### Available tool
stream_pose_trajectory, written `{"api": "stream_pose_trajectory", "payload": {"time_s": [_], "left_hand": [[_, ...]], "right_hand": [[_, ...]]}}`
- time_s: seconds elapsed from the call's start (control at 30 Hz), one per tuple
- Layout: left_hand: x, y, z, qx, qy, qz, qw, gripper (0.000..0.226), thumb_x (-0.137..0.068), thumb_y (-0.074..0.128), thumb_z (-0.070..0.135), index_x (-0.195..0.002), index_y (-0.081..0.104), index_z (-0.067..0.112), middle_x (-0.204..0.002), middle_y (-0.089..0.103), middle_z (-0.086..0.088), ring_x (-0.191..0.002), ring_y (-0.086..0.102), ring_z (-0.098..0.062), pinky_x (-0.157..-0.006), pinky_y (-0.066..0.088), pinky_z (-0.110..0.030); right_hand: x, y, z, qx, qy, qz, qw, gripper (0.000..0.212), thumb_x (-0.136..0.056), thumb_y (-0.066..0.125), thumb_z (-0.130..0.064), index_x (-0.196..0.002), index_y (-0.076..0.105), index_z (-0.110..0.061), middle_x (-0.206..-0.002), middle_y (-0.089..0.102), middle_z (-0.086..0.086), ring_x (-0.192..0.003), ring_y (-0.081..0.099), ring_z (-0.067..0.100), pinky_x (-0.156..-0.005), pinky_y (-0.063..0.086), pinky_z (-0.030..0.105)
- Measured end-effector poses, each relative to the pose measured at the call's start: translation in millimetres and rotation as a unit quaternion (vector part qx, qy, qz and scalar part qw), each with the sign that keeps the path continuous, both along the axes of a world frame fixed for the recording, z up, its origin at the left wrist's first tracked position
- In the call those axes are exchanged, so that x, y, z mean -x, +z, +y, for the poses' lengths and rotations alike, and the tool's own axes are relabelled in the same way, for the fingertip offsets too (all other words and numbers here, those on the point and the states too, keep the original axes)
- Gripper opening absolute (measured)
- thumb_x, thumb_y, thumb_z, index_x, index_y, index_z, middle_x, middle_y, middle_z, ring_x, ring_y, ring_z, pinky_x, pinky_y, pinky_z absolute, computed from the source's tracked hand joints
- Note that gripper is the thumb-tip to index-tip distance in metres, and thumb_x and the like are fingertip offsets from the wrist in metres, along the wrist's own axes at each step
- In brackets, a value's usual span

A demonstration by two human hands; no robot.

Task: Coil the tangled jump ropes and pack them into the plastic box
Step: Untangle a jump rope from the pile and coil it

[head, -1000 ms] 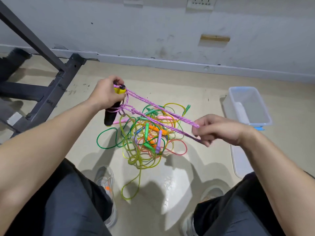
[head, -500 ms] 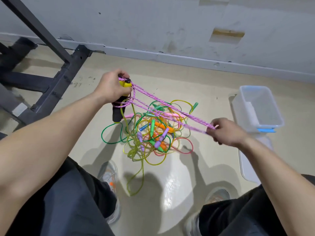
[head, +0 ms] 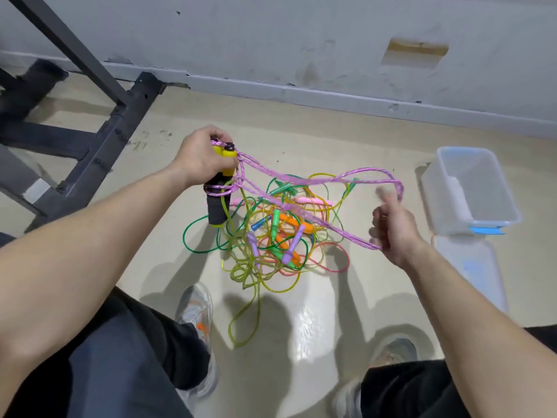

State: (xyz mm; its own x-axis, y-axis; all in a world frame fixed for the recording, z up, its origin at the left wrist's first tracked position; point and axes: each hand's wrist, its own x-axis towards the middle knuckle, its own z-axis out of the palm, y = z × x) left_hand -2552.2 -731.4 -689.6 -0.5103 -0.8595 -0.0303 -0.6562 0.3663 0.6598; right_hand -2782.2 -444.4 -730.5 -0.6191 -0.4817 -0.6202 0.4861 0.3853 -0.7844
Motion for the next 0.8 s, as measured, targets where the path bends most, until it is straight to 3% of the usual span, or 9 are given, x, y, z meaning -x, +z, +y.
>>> {"api": "stream_pose_trajectory", "payload": {"time_s": [0.03, 0.1, 0.17, 0.27, 0.43, 0.5, 0.63, 0.73, 0.8], "left_hand": [[0, 0, 0, 0.014, -0.015, -0.015, 1.000, 0.037, -0.071, 0.086, 0.019, -0.101, 0.067, 0.021, -0.103, 0.065, 0.005, -0.098, 0.060, -0.016, -0.087, 0.044, -0.023], [2, -2, 6, 0.038, -0.057, -0.038, 0.997, 0.038, -0.072, 0.085, 0.018, -0.106, 0.066, 0.018, -0.100, 0.064, 0.005, -0.094, 0.059, -0.016, -0.082, 0.040, -0.021], [4, -5, 12, 0.063, -0.098, -0.063, 0.991, 0.039, -0.074, 0.081, 0.015, -0.110, 0.064, 0.014, -0.099, 0.065, 0.002, -0.094, 0.060, -0.020, -0.078, 0.038, -0.020], [4, -4, 13, 0.090, -0.118, -0.094, 0.984, 0.040, -0.076, 0.078, 0.013, -0.113, 0.062, 0.012, -0.103, 0.067, -0.003, -0.095, 0.060, -0.022, -0.077, 0.038, -0.023], [-4, -4, 10, 0.126, -0.141, -0.145, 0.971, 0.038, -0.074, 0.074, 0.010, -0.110, 0.062, 0.014, -0.103, 0.069, -0.008, -0.098, 0.062, -0.032, -0.079, 0.046, -0.033], [-9, -4, 4, 0.116, -0.117, -0.152, 0.975, 0.036, -0.072, 0.074, 0.010, -0.107, 0.063, 0.015, -0.100, 0.070, -0.007, -0.096, 0.063, -0.031, -0.078, 0.046, -0.033], [-8, -1, -2, 0.047, -0.030, -0.082, 0.995, 0.032, -0.071, 0.081, 0.015, -0.100, 0.068, 0.020, -0.096, 0.067, 0.000, -0.092, 0.061, -0.021, -0.078, 0.042, -0.024], [0, 2, 5, 0.031, -0.006, -0.048, 0.998, 0.031, -0.073, 0.083, 0.016, -0.101, 0.071, 0.017, -0.099, 0.067, 0.004, -0.093, 0.058, -0.013, -0.080, 0.039, -0.020], [5, 4, 11, 0.002, 0.004, -0.017, 1.000, 0.029, -0.073, 0.084, 0.015, -0.100, 0.072, 0.016, -0.097, 0.067, 0.005, -0.091, 0.058, -0.011, -0.080, 0.042, -0.020]], "right_hand": [[0, -6, 0, -0.062, 0.078, 0.121, 0.988, 0.043, -0.089, 0.064, -0.043, -0.063, 0.043, -0.016, -0.057, 0.032, 0.001, -0.045, 0.028, 0.020, -0.046, 0.022, 0.027], [0, -12, -3, -0.182, 0.236, 0.320, 0.899, 0.036, -0.084, 0.067, -0.031, -0.061, 0.048, -0.011, -0.055, 0.047, 0.003, -0.053, 0.043, 0.027, -0.050, 0.030, 0.032], [-1, -12, -8, -0.248, 0.304, 0.426, 0.815, 0.027, -0.080, 0.066, -0.031, -0.068, 0.056, -0.009, -0.065, 0.059, 0.008, -0.066, 0.054, 0.032, -0.052, 0.036, 0.032], [-1, -11, -14, -0.294, 0.304, 0.529, 0.736, 0.026, -0.081, 0.065, -0.034, -0.085, 0.057, -0.010, -0.075, 0.055, 0.012, -0.072, 0.054, 0.036, -0.059, 0.040, 0.033], [17, -14, -13, -0.321, 0.305, 0.590, 0.675, 0.026, -0.078, 0.066, -0.033, -0.087, 0.055, -0.011, -0.080, 0.061, 0.017, -0.074, 0.060, 0.040, -0.059, 0.043, 0.034], [36, -18, 1, -0.354, 0.307, 0.574, 0.672, 0.025, -0.076, 0.066, -0.033, -0.083, 0.053, -0.013, -0.080, 0.062, 0.016, -0.073, 0.059, 0.038, -0.060, 0.044, 0.033], [52, -25, 22, -0.419, 0.312, 0.456, 0.721, 0.018, -0.074, 0.069, -0.028, -0.085, 0.062, -0.015, -0.076, 0.057, 0.008, -0.076, 0.057, 0.033, -0.061, 0.043, 0.030], [39, -30, 14, -0.356, 0.302, 0.395, 0.791, 0.013, -0.074, 0.067, -0.024, -0.079, 0.059, -0.015, -0.078, 0.062, 0.007, -0.078, 0.058, 0.033, -0.062, 0.042, 0.031], [29, -35, 7, -0.310, 0.352, 0.358, 0.807, 0.011, -0.078, 0.067, -0.023, -0.084, 0.060, -0.017, -0.082, 0.064, 0.006, -0.083, 0.059, 0.032, -0.064, 0.041, 0.032]]}}
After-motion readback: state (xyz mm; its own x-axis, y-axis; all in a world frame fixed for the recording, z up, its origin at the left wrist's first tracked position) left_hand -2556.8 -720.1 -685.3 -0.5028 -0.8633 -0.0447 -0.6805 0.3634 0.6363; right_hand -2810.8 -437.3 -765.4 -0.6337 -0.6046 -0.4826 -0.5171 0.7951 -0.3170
